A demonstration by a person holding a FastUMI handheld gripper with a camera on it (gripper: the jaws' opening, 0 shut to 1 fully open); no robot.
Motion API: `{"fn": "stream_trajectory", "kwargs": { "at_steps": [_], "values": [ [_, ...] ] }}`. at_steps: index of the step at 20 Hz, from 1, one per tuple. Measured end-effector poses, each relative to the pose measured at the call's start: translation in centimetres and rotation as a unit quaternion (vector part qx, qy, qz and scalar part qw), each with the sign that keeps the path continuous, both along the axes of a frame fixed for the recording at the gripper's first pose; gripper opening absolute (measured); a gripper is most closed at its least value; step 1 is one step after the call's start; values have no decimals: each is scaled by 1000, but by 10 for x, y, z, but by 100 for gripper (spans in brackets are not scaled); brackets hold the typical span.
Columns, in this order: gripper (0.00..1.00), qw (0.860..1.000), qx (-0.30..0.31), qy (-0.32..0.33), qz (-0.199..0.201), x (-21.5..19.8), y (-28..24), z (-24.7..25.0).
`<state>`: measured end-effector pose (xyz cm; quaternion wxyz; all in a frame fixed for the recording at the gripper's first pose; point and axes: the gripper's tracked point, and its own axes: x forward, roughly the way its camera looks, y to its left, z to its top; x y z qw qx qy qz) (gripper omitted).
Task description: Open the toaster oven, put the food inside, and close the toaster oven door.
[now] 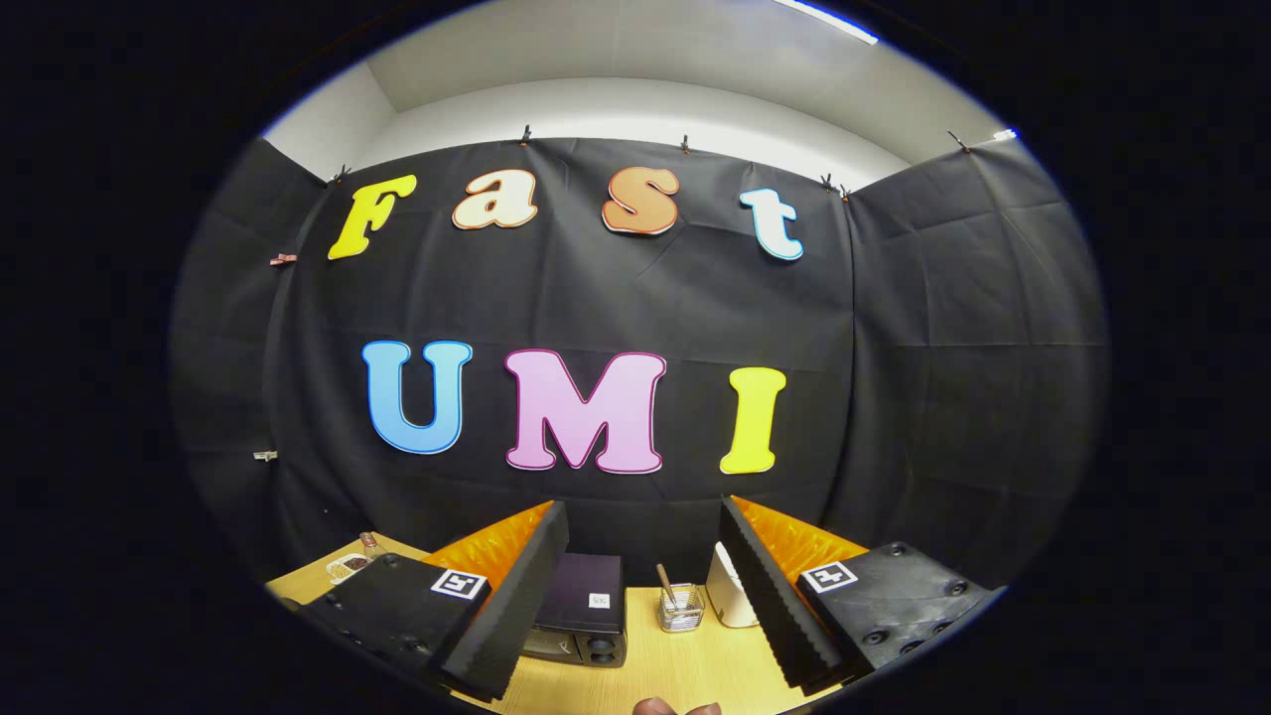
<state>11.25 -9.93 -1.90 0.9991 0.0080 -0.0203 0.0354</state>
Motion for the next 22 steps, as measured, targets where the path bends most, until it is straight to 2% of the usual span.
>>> {"fn": "stream_trajectory", "kwargs": {
  "at_steps": [22],
  "values": [
    [99, 1000, 0, 0, 1, 0, -4, -1]
  ]
}}
